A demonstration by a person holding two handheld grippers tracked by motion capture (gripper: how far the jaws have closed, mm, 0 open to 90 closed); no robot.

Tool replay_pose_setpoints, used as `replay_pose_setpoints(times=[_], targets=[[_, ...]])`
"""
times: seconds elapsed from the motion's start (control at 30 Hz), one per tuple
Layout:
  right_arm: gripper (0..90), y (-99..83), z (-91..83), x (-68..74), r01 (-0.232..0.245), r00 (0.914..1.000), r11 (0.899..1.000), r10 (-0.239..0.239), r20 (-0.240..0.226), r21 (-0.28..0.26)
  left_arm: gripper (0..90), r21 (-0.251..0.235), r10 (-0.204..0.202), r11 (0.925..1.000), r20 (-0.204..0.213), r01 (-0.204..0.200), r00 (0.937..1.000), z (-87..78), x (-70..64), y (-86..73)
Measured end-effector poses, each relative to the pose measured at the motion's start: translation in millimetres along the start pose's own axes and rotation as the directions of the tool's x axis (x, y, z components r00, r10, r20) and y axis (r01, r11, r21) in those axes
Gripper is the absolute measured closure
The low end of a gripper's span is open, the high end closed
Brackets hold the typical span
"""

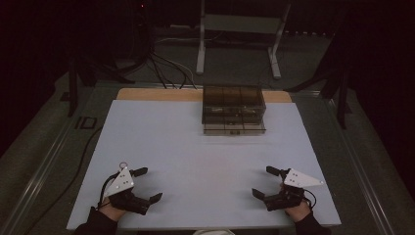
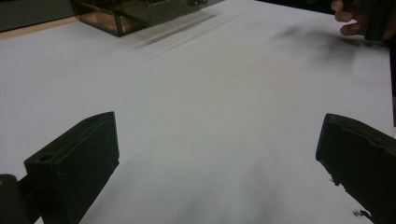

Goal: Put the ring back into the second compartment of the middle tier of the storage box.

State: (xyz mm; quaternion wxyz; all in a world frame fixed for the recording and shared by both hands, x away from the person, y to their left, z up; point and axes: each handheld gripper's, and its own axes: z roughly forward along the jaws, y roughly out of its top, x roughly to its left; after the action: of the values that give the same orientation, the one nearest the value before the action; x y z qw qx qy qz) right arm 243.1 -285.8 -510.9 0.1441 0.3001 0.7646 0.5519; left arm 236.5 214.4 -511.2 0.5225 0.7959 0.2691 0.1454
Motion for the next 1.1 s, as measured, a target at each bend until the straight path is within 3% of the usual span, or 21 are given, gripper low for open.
replay_pose_setpoints(times=[0.77, 1.1], targets=[[0.0, 4.3, -1.7, 3.1, 0.016, 0.9999, 1.000, -0.016, 0.005, -0.015, 0.9, 0.014, 0.025, 0.9996, 0.047, -0.025, 0.9986, -0.2, -5.0, 1.5], [0.0, 5.3, -0.9, 5.2, 0.022, 0.9997, 1.000, -0.022, 0.011, -0.019, 0.9, 0.013, 0.034, 0.9993, 0.069, -0.035, 0.9971, -2.3, -10.5, 9.2]])
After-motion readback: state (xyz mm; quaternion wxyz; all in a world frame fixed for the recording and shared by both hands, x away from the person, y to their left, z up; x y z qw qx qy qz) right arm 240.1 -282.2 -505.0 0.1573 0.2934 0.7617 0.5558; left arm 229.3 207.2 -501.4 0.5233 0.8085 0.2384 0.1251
